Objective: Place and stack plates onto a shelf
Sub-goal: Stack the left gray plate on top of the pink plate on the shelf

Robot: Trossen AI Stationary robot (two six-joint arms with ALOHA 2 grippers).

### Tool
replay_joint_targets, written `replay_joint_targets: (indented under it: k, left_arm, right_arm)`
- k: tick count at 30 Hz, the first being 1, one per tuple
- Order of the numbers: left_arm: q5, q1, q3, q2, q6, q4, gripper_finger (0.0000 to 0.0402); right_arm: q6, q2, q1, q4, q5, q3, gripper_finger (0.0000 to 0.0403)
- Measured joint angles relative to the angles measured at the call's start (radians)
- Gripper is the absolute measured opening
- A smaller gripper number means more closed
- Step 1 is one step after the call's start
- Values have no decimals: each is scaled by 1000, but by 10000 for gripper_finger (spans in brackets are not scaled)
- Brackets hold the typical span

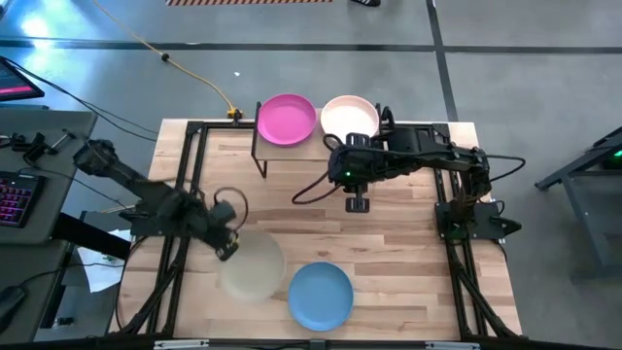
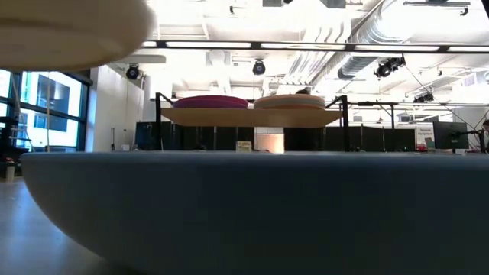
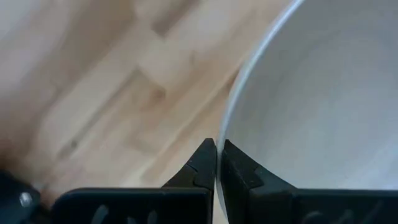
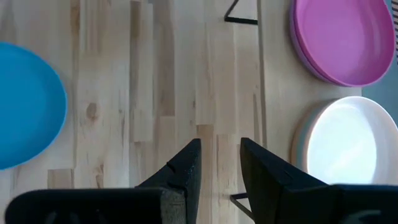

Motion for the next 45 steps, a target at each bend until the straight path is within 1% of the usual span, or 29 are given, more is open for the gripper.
replay_joint_targets:
  k: [6, 12, 18, 21, 26, 30, 34, 37, 41, 45]
  left_arm:
    - [-85, 212, 85, -62, 110, -35, 0]
    - [-169, 439, 197, -80, 285, -40, 0]
    - [-182, 671, 287, -63, 513, -24, 0]
    - [-181, 780, 320, -42, 622, 24, 0]
    - [-137, 949, 366, 12, 771, 134, 0]
    - [-125, 1060, 403, 77, 845, 199, 0]
    - [-128, 1142, 414, 146, 884, 331, 0]
    - [-93, 1192, 415, 196, 885, 426, 0]
    - [-28, 1261, 415, 260, 893, 461, 0]
    - [25, 1312, 415, 310, 892, 459, 0]
  right_arm:
    - [0, 0, 24, 0, -1, 0, 92]
    - [3, 0, 30, 0, 6, 0, 92]
    - [2, 0, 30, 3, 7, 0, 92]
    - [1, 0, 29, 12, 7, 0, 92]
    - [1, 0, 30, 21, 7, 0, 92]
    - [4, 0, 30, 29, 8, 0, 92]
    - [29, 0, 29, 42, 8, 0, 92]
    - [30, 0, 29, 49, 8, 0, 92]
    - [30, 0, 29, 50, 15, 0, 92]
    - [37, 0, 29, 50, 16, 0, 92]
